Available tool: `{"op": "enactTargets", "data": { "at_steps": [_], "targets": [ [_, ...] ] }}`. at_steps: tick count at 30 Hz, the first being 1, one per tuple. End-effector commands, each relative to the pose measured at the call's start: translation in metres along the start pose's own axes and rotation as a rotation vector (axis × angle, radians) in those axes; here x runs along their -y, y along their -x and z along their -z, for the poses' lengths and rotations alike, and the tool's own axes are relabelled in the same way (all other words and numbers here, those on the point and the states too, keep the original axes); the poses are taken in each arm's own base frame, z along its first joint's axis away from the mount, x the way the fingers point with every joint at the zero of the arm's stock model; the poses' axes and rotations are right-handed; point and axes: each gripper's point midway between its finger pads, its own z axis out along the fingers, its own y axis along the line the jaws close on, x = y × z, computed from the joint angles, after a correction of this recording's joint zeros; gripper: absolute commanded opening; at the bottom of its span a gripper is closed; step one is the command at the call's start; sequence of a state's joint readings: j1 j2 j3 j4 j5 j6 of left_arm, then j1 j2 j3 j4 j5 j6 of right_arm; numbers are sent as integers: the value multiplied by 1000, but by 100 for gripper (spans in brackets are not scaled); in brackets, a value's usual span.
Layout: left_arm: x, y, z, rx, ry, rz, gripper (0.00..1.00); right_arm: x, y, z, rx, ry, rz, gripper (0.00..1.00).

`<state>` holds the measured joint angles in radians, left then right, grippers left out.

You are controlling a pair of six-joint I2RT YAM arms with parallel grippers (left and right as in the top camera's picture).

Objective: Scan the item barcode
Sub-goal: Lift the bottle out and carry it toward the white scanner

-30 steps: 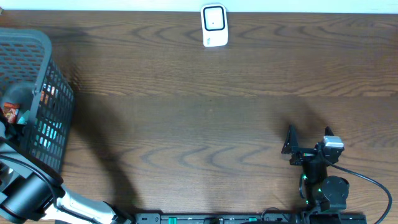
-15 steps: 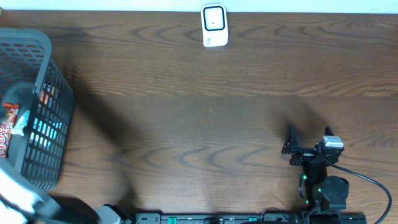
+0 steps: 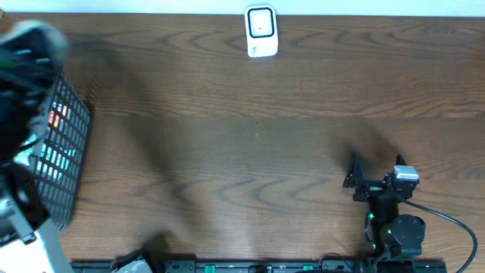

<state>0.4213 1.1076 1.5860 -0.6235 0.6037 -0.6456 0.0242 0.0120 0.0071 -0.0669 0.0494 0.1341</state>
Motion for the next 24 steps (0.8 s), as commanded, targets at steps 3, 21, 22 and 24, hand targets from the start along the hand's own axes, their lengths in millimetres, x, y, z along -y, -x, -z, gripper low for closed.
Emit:
{"op": "enactTargets", "data": {
  "at_steps": [3, 21, 22, 24],
  "targets": [
    [2, -89, -61, -287, 34, -80, 62, 0, -1, 0, -3, -2, -14, 99],
    [-90, -346, -147, -640, 789, 36, 62, 0, -1, 0, -3, -2, -14, 99],
    [-91, -356, -147, -642, 811, 50, 62, 0, -1, 0, -3, -2, -14, 99],
    [-95, -379, -147, -647, 860, 82, 62, 0, -1, 0, -3, -2, -14, 99]
  ]
}}
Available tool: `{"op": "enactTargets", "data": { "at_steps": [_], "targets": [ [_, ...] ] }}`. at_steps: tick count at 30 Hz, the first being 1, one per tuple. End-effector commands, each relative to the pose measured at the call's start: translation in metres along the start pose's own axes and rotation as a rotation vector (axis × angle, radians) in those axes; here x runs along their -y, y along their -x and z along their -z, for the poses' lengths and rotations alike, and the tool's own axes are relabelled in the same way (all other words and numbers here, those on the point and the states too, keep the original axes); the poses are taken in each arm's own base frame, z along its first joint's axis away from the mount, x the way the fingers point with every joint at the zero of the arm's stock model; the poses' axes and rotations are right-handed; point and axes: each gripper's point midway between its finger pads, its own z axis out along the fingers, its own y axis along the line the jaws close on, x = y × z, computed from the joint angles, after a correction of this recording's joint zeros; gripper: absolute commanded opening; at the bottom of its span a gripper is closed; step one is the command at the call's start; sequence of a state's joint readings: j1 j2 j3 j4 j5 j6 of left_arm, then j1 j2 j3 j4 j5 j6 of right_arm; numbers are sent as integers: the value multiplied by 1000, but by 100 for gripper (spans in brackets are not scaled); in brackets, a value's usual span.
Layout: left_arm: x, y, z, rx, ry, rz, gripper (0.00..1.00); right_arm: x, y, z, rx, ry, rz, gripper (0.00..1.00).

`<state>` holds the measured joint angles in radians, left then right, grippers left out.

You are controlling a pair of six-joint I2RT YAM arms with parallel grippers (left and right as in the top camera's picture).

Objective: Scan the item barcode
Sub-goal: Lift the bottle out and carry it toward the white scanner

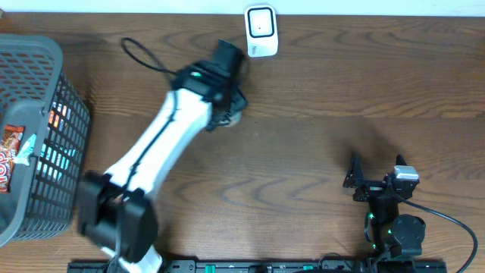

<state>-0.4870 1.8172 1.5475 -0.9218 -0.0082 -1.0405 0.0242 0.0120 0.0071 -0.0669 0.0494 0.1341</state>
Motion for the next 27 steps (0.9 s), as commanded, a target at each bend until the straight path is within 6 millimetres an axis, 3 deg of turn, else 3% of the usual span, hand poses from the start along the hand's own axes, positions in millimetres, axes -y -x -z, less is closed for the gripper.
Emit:
{"op": "enactTargets", "data": {
  "at_steps": [1, 11, 20, 23, 27],
  "targets": [
    [0, -7, -15, 57, 65, 194, 61, 0, -1, 0, -3, -2, -14, 99],
    [-2, -55, -57, 84, 182, 527, 62, 0, -1, 0, -3, -2, -14, 99],
    [-6, -76, -81, 88, 237, 817, 62, 0, -1, 0, -3, -2, -14, 99],
    [4, -72, -84, 82, 195, 830, 80, 0, -1, 0, -3, -2, -14, 99],
    [27, -70, -88, 42, 104, 847, 90, 0, -1, 0, -3, -2, -14, 99]
  ]
}}
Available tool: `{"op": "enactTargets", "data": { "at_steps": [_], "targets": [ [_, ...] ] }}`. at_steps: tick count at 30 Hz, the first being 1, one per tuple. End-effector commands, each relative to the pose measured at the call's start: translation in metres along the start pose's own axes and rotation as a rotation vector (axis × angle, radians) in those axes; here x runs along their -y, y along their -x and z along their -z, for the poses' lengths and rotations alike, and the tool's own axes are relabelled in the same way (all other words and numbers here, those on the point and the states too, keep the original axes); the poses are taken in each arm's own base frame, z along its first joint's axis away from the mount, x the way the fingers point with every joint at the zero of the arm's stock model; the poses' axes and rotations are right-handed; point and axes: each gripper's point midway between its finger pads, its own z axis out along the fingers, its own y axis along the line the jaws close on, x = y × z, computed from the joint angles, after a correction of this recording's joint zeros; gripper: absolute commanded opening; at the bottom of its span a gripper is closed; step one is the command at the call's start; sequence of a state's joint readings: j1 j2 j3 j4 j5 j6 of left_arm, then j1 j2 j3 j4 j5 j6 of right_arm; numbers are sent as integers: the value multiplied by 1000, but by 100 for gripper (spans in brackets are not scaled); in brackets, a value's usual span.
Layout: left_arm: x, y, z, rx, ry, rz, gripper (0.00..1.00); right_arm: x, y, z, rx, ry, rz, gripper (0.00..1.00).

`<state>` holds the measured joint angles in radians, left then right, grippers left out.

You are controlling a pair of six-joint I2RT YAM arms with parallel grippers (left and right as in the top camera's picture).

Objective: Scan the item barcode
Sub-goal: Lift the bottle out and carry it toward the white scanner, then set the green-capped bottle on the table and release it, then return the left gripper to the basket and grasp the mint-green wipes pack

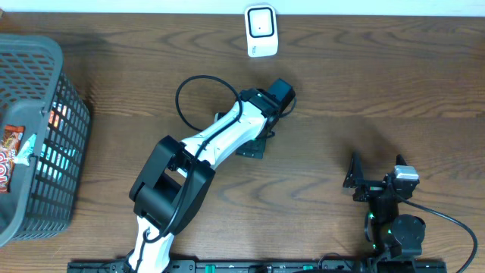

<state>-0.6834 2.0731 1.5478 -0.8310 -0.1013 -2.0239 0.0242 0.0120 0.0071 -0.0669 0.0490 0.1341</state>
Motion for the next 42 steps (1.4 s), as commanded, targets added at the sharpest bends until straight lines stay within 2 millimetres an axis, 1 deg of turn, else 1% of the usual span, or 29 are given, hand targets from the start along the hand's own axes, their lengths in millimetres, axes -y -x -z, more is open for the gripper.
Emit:
{"op": "enactTargets", "data": {
  "at_steps": [1, 4, 6, 8, 10, 14, 17, 21, 23, 24, 25, 26, 28, 29, 30, 31, 32, 34, 36, 37, 38, 39, 40, 42],
  "targets": [
    [11, -8, 3, -45, -36, 76, 91, 0, -1, 0, -3, -2, -14, 99],
    [12, -12, 7, -69, -35, 62, 94, 0, -1, 0, -3, -2, -14, 99],
    [13, -10, 13, -69, -48, -1, 95, 0, -1, 0, -3, -2, -14, 99],
    [17, -6, 22, -55, -79, -70, 95, 0, -1, 0, -3, -2, -14, 99],
    [23, -1, 36, -37, -122, -128, 95, 0, -1, 0, -3, -2, -14, 99],
    [37, 6, 81, -34, -238, -248, 95, 0, -1, 0, -3, -2, -14, 99],
    [44, 15, 122, -19, -339, -399, 95, 0, -1, 0, -3, -2, -14, 99],
    [52, 43, 177, 78, -468, -654, 95, 0, -1, 0, -3, -2, -14, 99],
    [57, 64, 208, 138, -543, -783, 95, 0, -1, 0, -3, -2, -14, 99],
    [59, 76, 221, 173, -571, -835, 96, 0, -1, 0, -3, -2, -14, 99],
    [60, 90, 235, 217, -595, -890, 100, 0, -1, 0, -3, -2, -14, 99],
    [62, 106, 248, 265, -615, -946, 98, 0, -1, 0, -3, -2, -14, 99],
    [63, 142, 276, 375, -645, -1083, 98, 0, -1, 0, -3, -2, -14, 99],
    [63, 161, 290, 420, -655, -1115, 98, 0, -1, 0, -3, -2, -14, 99],
    [60, 185, 303, 465, -658, -1090, 98, 0, -1, 0, -3, -2, -14, 99],
    [55, 217, 321, 516, -660, -1014, 98, 0, -1, 0, -3, -2, -14, 99],
    [49, 243, 337, 553, -670, -946, 98, 0, -1, 0, -3, -2, -14, 99],
    [36, 290, 369, 616, -702, -832, 98, 0, -1, 0, -3, -2, -14, 99],
    [20, 334, 395, 682, -722, -715, 98, 0, -1, 0, -3, -2, -14, 99],
    [11, 356, 404, 717, -716, -657, 98, 0, -1, 0, -3, -2, -14, 99],
    [-2, 382, 411, 758, -690, -577, 98, 0, -1, 0, -3, -2, -14, 99],
    [-13, 404, 412, 781, -659, -495, 98, 0, -1, 0, -3, -2, -14, 99],
    [-24, 423, 408, 788, -627, -417, 98, 0, -1, 0, -3, -2, -14, 99],
    [-45, 456, 390, 762, -547, -290, 98, 0, -1, 0, -3, -2, -14, 99]
  ]
}}
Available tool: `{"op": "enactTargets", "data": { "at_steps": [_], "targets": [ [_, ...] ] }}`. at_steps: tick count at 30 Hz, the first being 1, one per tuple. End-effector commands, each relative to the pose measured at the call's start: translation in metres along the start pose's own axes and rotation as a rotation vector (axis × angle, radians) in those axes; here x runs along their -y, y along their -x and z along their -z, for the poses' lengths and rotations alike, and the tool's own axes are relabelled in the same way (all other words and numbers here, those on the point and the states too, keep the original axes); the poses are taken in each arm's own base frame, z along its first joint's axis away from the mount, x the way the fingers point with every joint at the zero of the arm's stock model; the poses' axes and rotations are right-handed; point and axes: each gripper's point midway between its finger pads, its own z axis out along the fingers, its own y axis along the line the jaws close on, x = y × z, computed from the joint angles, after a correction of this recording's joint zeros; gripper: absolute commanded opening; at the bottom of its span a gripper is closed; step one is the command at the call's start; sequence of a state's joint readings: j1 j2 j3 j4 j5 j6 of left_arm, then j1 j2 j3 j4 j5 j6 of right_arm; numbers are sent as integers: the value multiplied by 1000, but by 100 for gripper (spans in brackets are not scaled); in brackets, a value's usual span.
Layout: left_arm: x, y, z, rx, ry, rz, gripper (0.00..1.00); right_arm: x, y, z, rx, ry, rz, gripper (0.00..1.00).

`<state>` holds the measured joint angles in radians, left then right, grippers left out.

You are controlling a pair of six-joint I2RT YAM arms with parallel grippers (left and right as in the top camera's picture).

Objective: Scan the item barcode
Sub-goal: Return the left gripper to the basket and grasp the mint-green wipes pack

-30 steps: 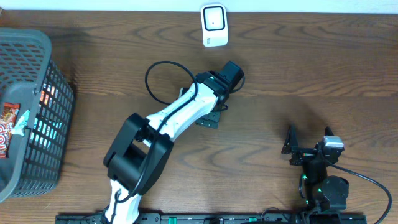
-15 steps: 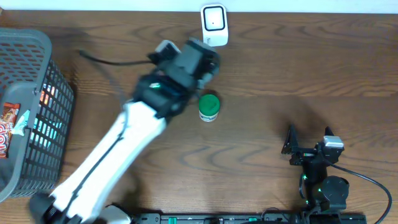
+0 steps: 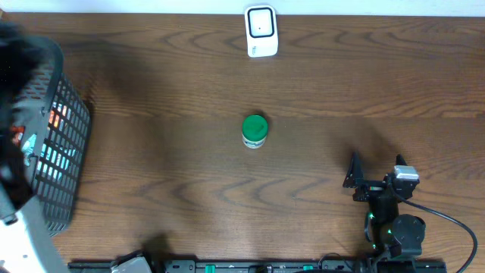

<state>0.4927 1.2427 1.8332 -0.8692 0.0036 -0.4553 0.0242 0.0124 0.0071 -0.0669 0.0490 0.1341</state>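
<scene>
A small jar with a green lid (image 3: pixel 254 130) stands alone on the wooden table, a little below the white barcode scanner (image 3: pixel 261 31) at the far edge. My left arm (image 3: pixel 17 91) is a dark blur over the basket at the far left, and its gripper cannot be made out. My right gripper (image 3: pixel 351 173) rests low at the right, well clear of the jar; its fingers do not show clearly.
A grey mesh basket (image 3: pixel 64 152) holding packaged goods sits at the left edge, partly hidden by the blurred left arm. The right arm's base and cable (image 3: pixel 409 227) occupy the near right corner.
The left arm was stretched across the middle of the table, just below the scanner. It is now back over the basket, and the green-lidded jar stands where its gripper was.
First the left arm was a blur over the basket and the table held no item. Then it reached out near the scanner with something pale at its gripper, then a bit further right. Now the jar stands free and the arm is at the basket.
</scene>
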Motion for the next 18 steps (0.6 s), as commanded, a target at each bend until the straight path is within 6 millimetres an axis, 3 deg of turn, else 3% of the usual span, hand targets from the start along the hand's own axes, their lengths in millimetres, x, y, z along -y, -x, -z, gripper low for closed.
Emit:
{"op": "enactTargets", "data": {
  "at_steps": [1, 7, 12, 18],
  "targets": [
    [-54, -7, -32, -88, 143, 107, 98, 0, -1, 0, -3, -2, -14, 99],
    [-139, -60, -88, -331, 424, 188, 97, 0, -1, 0, -3, -2, -14, 99],
    [-181, -115, -136, -519, 538, 219, 97, 0, -1, 0, -3, -2, -14, 99],
    [-232, -169, -157, -665, 660, 290, 97, 0, -1, 0, -3, -2, -14, 99]
  ]
}}
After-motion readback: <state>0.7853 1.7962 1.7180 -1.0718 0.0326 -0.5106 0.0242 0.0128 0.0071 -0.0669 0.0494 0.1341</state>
